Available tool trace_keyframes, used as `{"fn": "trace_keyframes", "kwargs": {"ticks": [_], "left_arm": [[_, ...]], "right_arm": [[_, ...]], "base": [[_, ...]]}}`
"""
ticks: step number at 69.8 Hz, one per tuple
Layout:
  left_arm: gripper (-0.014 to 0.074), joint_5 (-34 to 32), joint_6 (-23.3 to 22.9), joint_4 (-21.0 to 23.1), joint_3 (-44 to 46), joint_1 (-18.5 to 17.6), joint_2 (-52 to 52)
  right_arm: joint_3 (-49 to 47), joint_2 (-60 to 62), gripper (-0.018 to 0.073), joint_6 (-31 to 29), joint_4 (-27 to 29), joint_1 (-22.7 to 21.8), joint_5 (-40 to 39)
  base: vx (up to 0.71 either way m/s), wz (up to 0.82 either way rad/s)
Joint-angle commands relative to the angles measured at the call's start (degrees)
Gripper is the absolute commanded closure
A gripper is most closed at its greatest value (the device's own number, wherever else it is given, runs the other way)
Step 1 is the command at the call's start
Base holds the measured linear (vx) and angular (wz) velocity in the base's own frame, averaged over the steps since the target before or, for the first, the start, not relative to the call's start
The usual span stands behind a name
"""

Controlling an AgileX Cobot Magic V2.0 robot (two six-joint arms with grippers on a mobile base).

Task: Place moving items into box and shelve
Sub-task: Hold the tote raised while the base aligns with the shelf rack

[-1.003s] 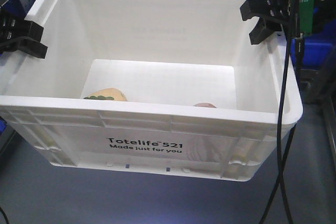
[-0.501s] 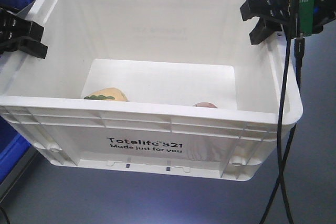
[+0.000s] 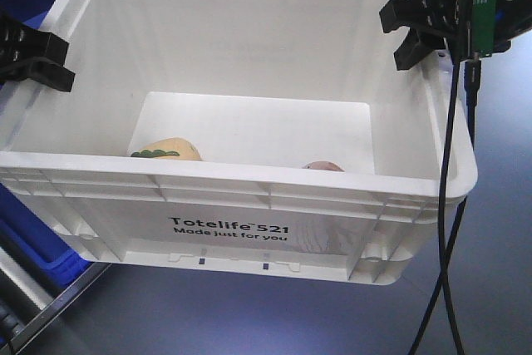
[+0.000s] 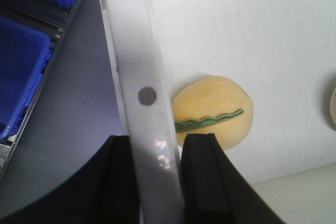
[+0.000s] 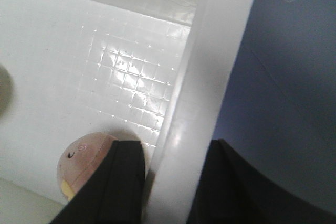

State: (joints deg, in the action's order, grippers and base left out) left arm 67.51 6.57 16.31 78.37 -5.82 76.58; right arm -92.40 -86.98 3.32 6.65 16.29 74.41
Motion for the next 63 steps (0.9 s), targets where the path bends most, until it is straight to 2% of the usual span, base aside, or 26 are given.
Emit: {"fn": "trace_keyframes", "kwargs": {"ticks": [1, 63], "left_arm": [[0.0613, -5.0, 0.5, 4.0, 2.7, -0.4, -2.3], [0.0613, -5.0, 0.5, 4.0, 2.7, -0.4, -2.3]], "right_arm": [[-2.7, 3.0, 0.0571, -2.0, 3.1, 0.0, -4.3], [-2.7, 3.0, 0.0571, -2.0, 3.1, 0.0, -4.1]], "base": [[0.11, 0.60], [-0.03, 0.45]]}}
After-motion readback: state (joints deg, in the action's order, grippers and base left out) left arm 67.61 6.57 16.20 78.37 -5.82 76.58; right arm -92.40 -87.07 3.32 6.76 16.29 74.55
